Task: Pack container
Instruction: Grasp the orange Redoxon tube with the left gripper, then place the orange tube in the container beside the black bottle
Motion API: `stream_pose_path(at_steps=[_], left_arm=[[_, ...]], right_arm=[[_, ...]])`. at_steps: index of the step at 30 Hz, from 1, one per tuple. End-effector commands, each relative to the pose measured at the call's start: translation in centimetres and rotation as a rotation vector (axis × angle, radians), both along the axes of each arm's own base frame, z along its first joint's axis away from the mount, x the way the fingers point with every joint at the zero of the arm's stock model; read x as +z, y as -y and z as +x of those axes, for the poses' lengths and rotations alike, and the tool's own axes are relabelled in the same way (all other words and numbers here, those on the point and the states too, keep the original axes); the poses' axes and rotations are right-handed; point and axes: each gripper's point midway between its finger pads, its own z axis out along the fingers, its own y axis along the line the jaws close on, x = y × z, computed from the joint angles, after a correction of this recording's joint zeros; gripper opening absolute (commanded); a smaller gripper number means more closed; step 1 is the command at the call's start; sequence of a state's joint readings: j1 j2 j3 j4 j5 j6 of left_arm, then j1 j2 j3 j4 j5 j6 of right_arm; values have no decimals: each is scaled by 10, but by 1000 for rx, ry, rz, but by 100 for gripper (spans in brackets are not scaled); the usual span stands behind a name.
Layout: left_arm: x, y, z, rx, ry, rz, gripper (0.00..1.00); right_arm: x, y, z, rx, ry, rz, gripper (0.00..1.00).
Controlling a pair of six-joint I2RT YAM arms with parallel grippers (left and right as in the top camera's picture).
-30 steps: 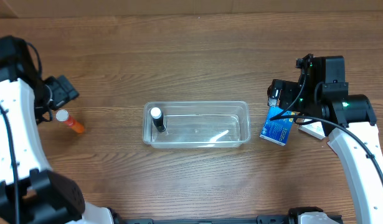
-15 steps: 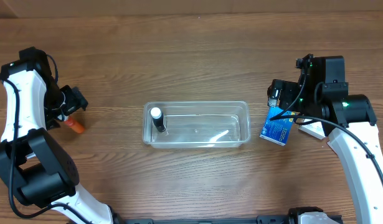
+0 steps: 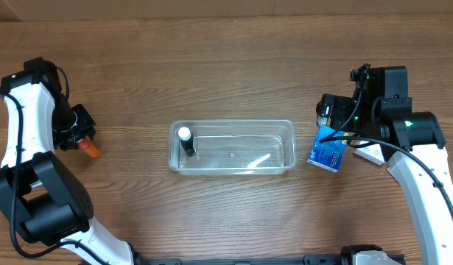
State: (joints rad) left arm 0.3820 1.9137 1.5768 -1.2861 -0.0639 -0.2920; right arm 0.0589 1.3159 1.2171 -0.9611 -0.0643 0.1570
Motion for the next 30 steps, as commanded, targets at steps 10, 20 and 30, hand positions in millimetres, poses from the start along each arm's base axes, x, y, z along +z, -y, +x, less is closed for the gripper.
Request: stream_pose_path(at_steps=[10, 20, 30], left_arm=[[7, 2, -2, 18, 1, 12, 4], [124, 114, 9, -253, 352, -66, 4], [161, 209, -58, -484, 314, -136, 4]], right_arm=[[15, 0, 5, -2, 45, 7, 100], [16, 0, 5, -2, 47, 7, 100], [16, 0, 5, -2, 47, 7, 100]])
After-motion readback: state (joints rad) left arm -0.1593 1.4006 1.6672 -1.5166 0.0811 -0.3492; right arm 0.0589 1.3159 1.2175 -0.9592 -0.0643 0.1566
